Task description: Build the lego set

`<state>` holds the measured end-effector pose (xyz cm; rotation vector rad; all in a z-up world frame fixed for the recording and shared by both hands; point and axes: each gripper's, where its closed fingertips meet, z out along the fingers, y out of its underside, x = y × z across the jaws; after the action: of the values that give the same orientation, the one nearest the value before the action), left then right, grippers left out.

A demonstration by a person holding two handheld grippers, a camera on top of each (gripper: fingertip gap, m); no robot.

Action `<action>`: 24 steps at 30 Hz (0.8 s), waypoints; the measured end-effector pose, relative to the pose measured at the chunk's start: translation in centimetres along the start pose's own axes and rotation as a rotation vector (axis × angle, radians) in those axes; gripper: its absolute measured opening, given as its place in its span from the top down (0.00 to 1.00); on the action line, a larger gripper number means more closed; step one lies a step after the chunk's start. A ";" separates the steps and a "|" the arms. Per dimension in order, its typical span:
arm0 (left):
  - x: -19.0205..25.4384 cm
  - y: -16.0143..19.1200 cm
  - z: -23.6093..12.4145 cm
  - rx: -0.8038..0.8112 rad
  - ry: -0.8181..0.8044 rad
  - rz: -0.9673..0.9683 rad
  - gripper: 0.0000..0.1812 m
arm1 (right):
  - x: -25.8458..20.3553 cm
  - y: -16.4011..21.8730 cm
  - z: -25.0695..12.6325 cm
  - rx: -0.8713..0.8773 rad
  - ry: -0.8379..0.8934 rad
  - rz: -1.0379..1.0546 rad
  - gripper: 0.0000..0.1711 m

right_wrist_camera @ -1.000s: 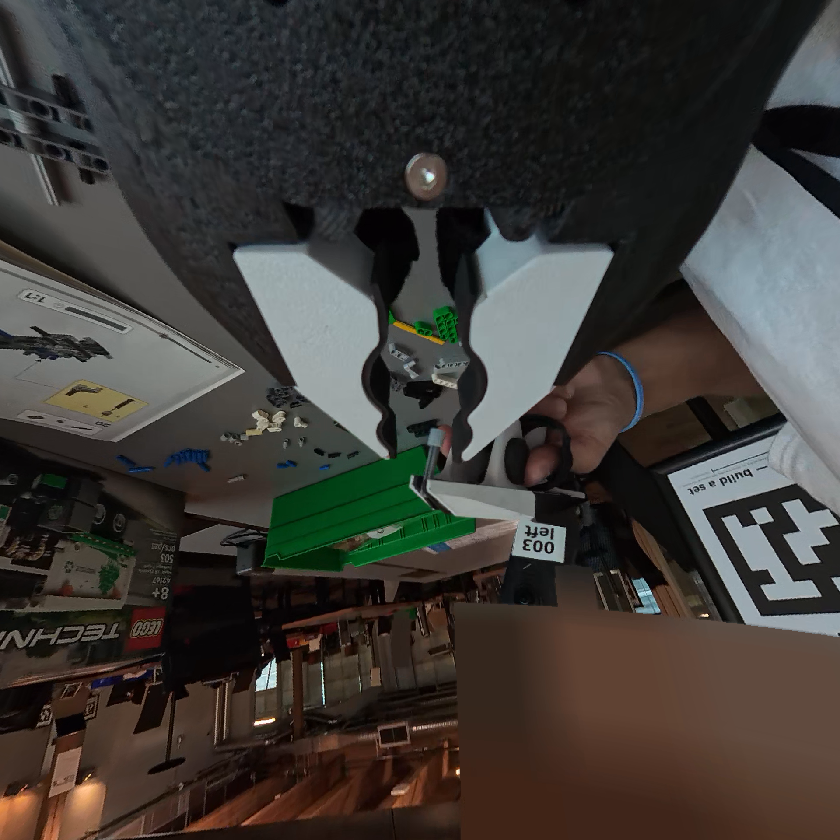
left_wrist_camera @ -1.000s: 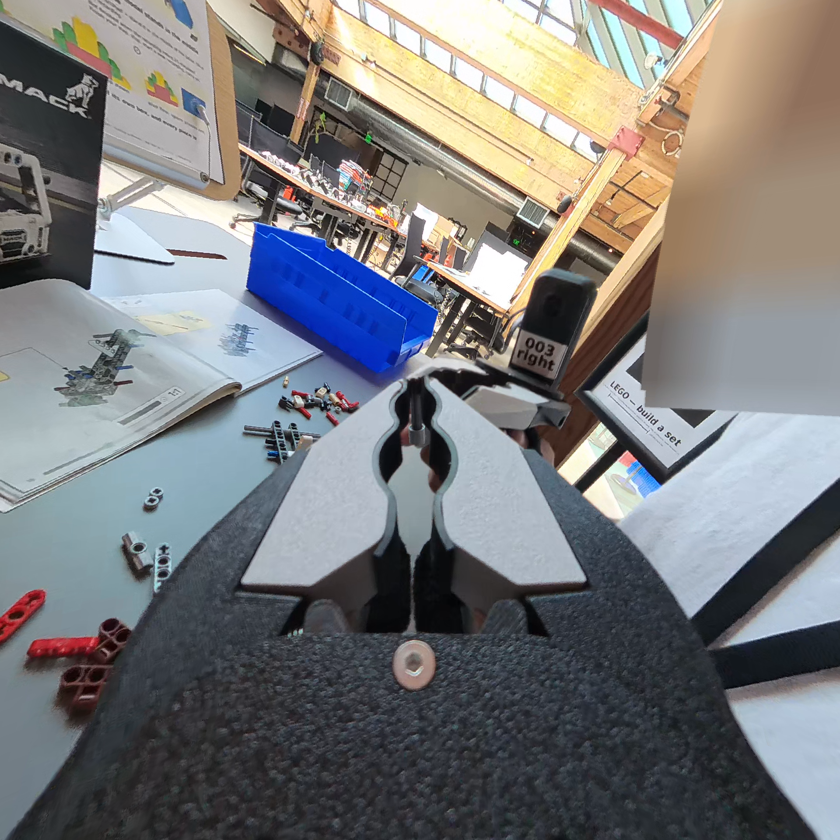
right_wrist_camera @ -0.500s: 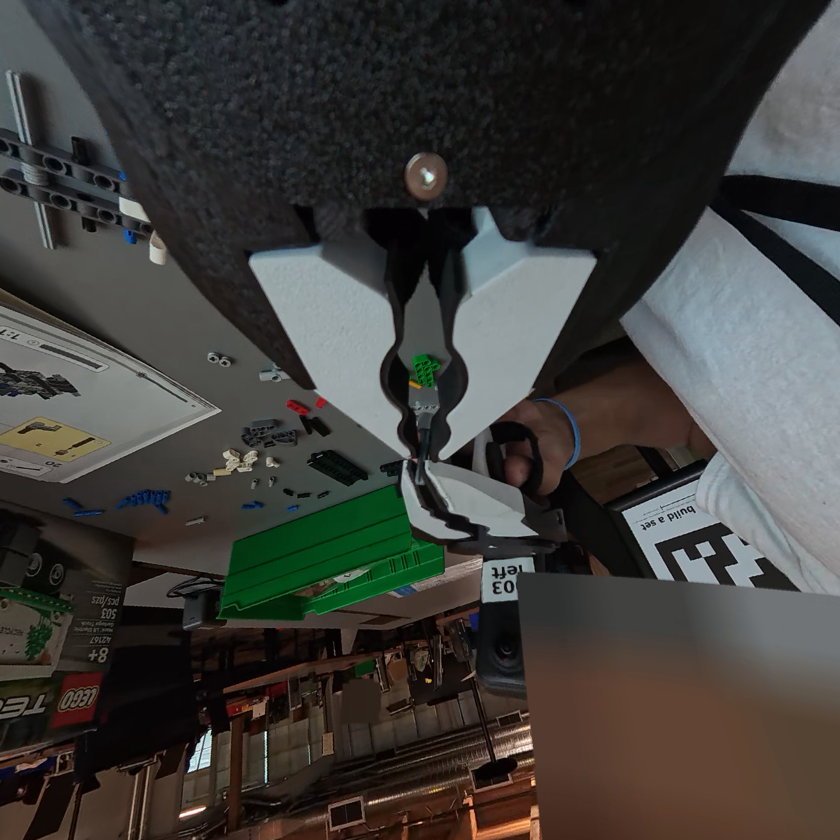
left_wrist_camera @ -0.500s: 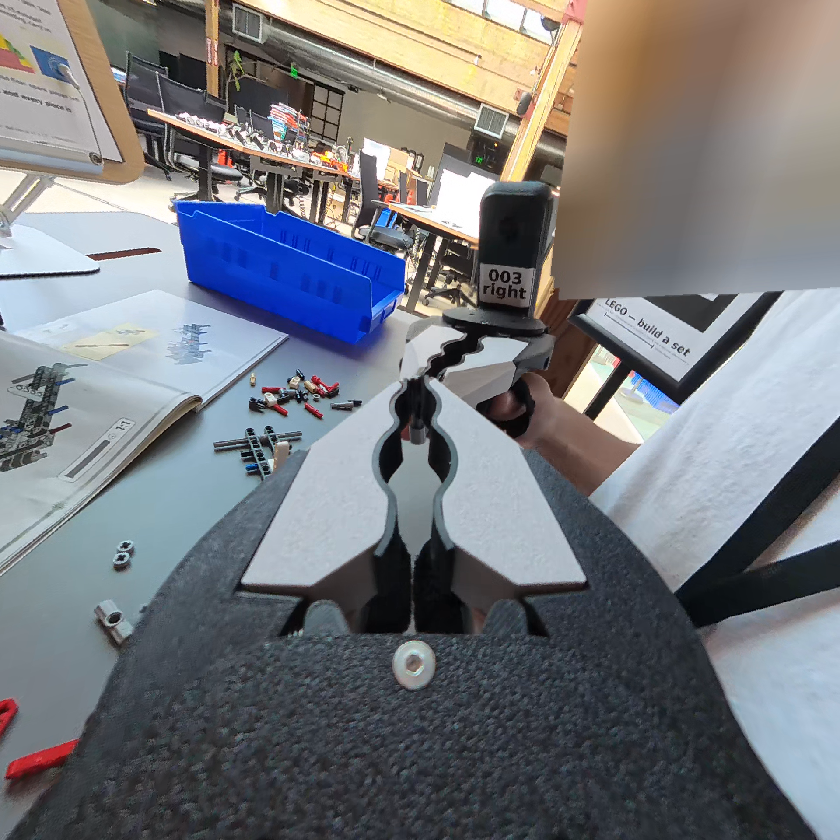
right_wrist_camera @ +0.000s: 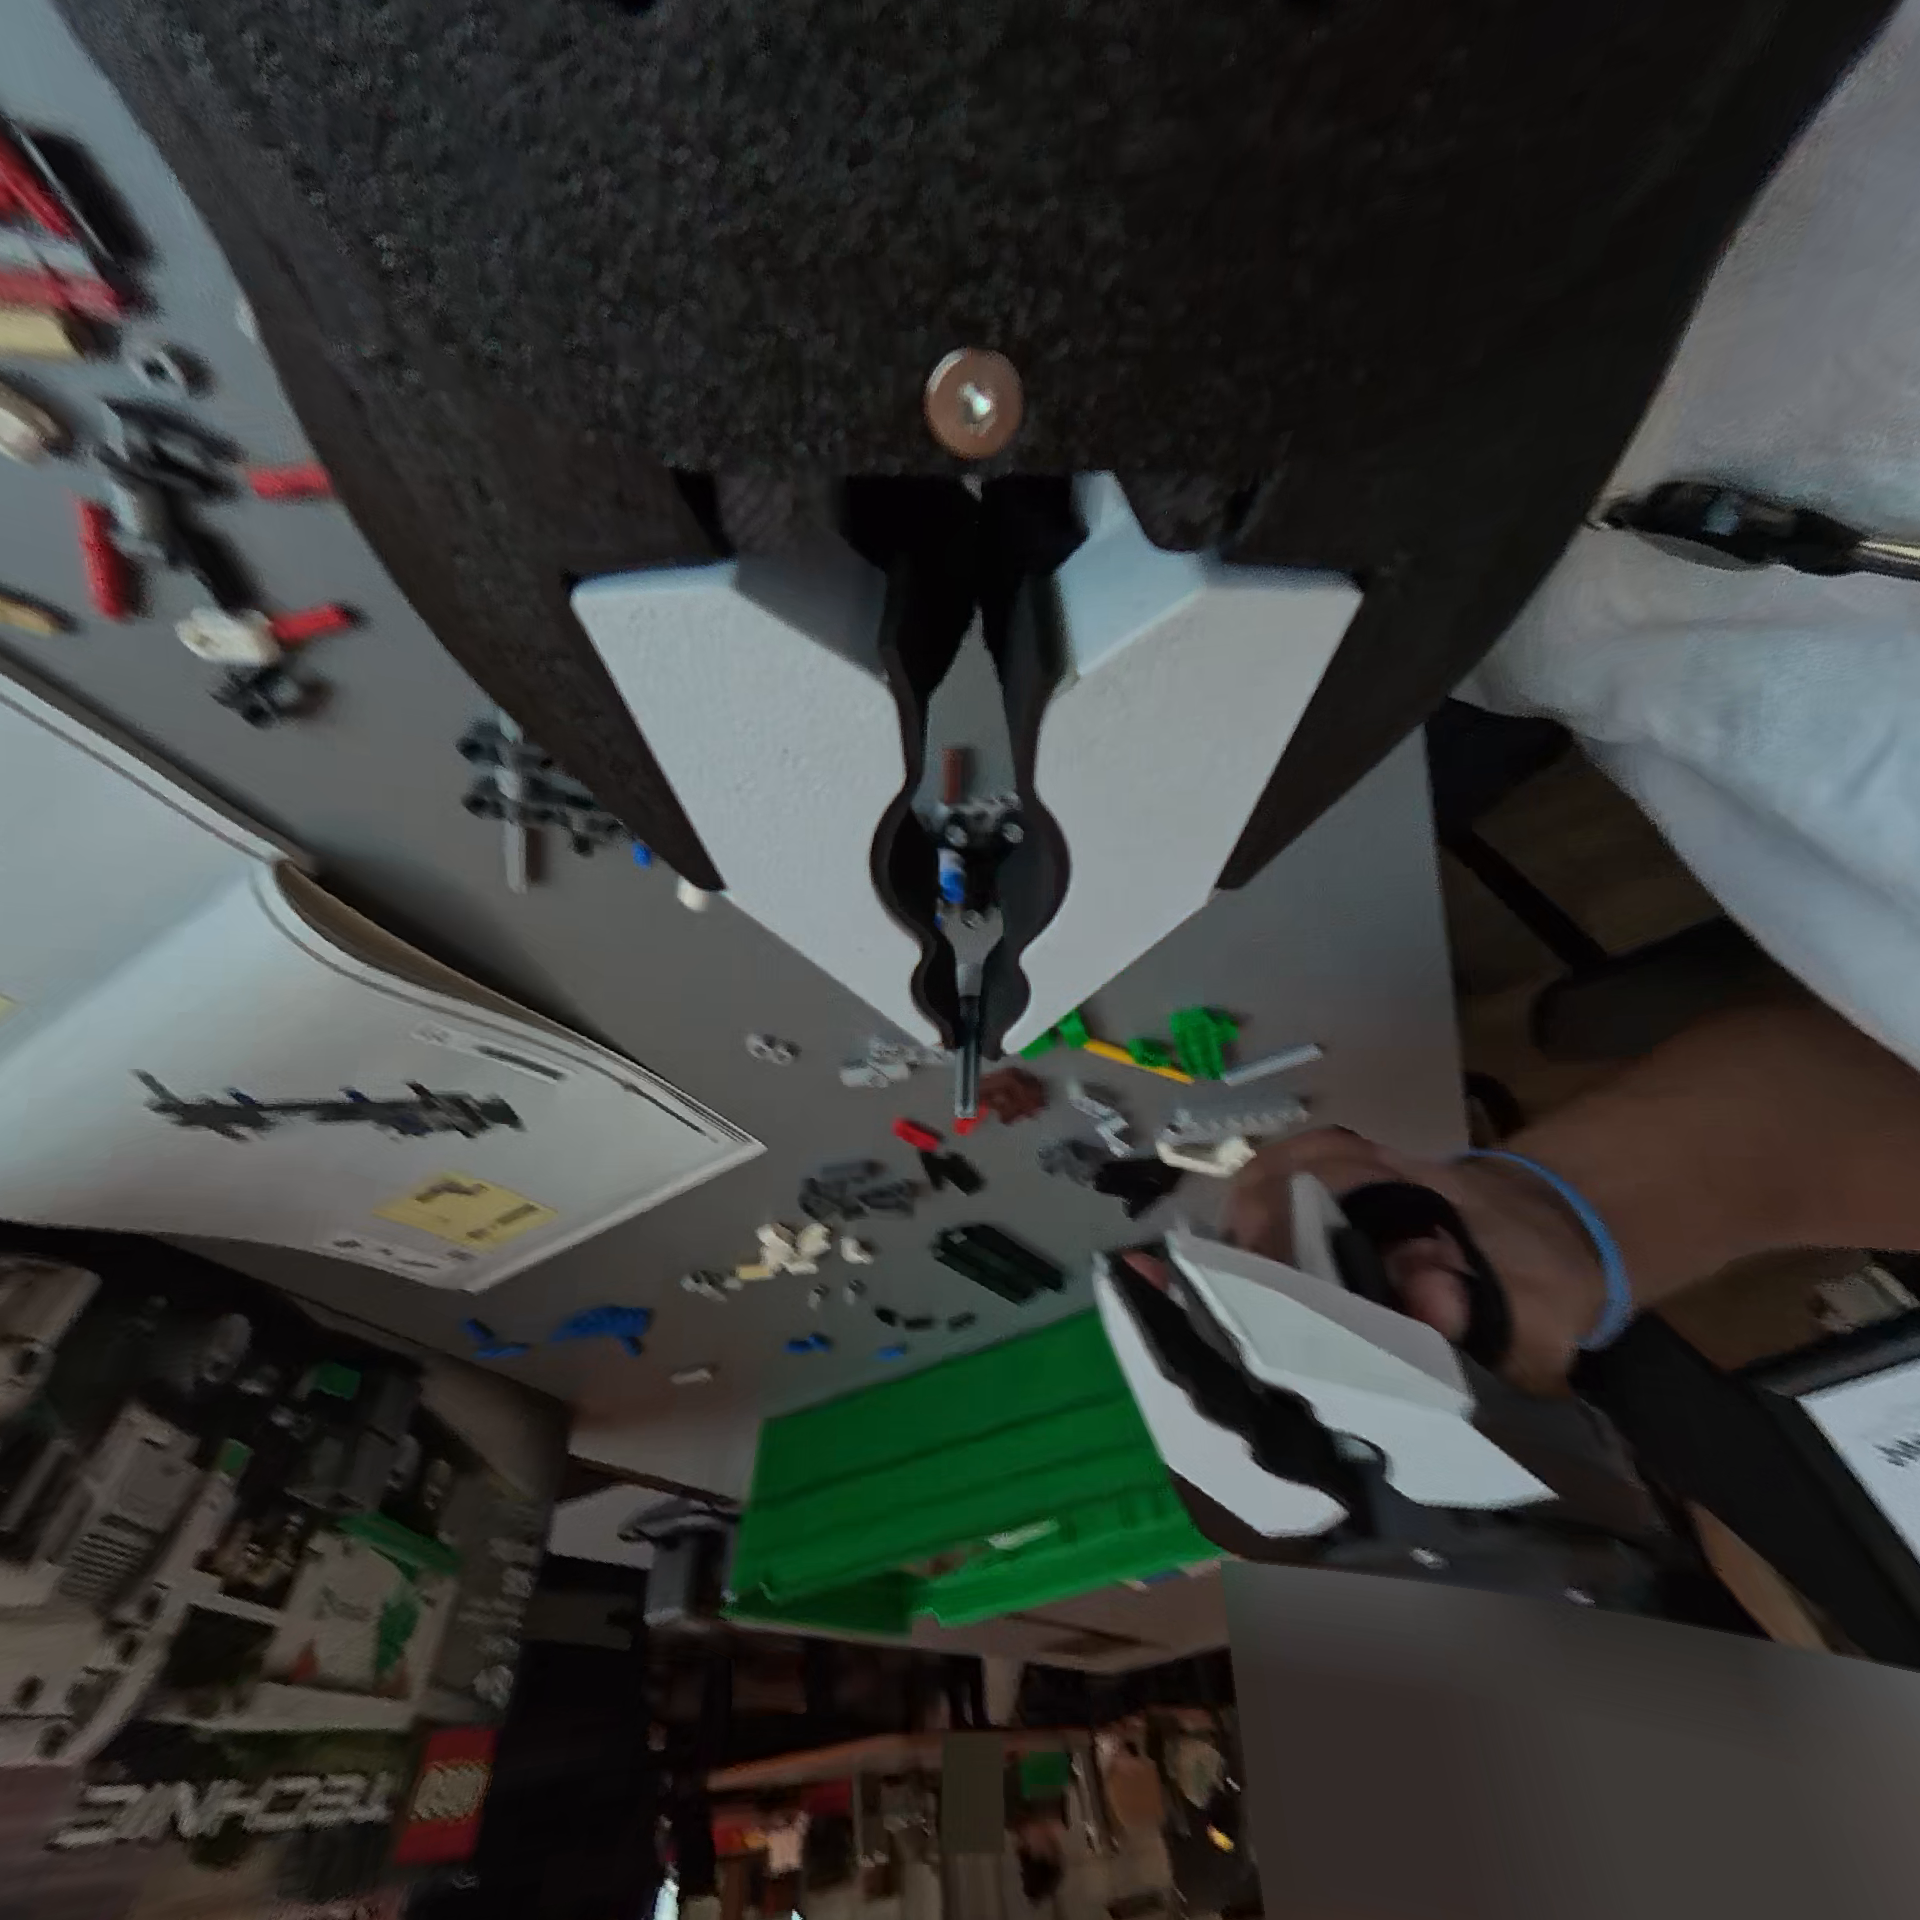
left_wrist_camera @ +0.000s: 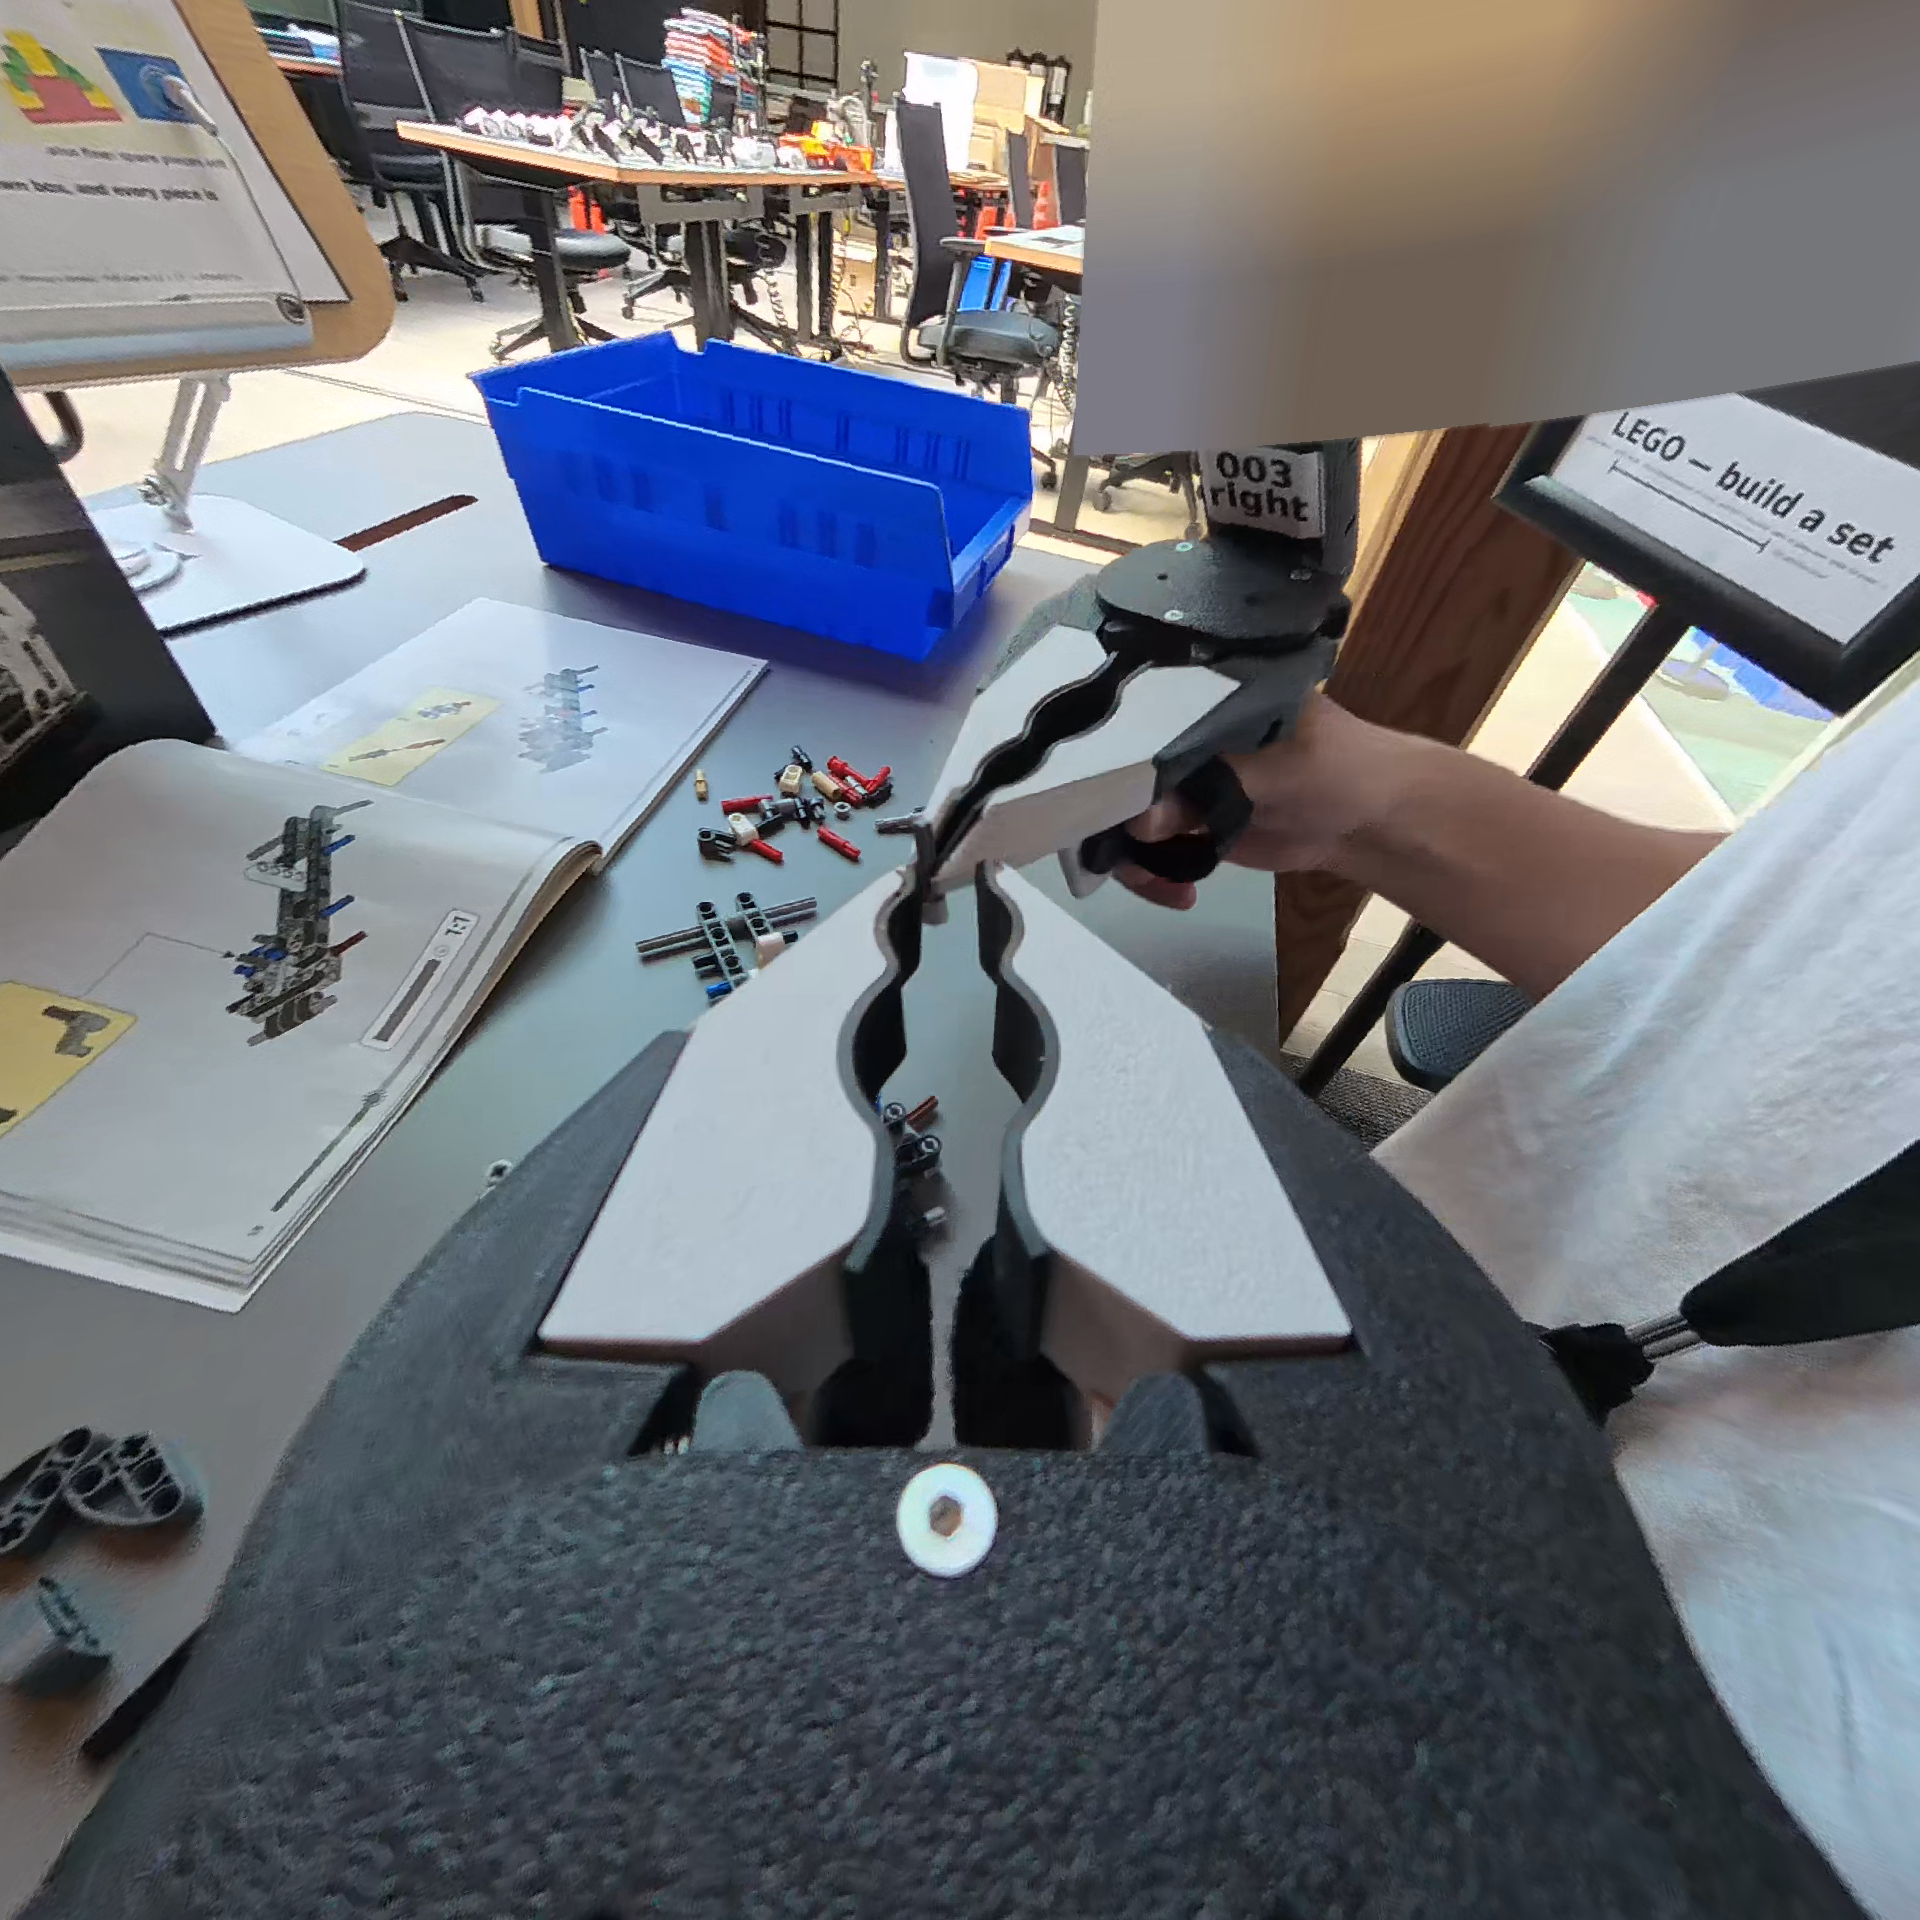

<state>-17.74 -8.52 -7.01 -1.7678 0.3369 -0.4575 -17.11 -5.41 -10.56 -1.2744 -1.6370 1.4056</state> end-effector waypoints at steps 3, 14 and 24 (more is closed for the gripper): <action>0.5 0.1 -1.2 0.050 -0.033 -0.045 0.96 | 3.9 3.6 -1.8 -0.151 0.132 0.000 1.00; 0.5 3.7 1.7 -0.036 -0.145 -0.193 0.96 | -0.1 2.7 -0.3 -0.196 -0.079 -0.274 1.00; 1.2 3.9 1.8 -0.015 -0.140 -0.010 0.86 | -2.8 -0.8 0.6 0.068 -0.194 0.129 1.00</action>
<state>-15.74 -8.47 -11.01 -1.8062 0.2338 -0.3370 -16.88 -8.23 -9.54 -1.2572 -1.6409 1.6948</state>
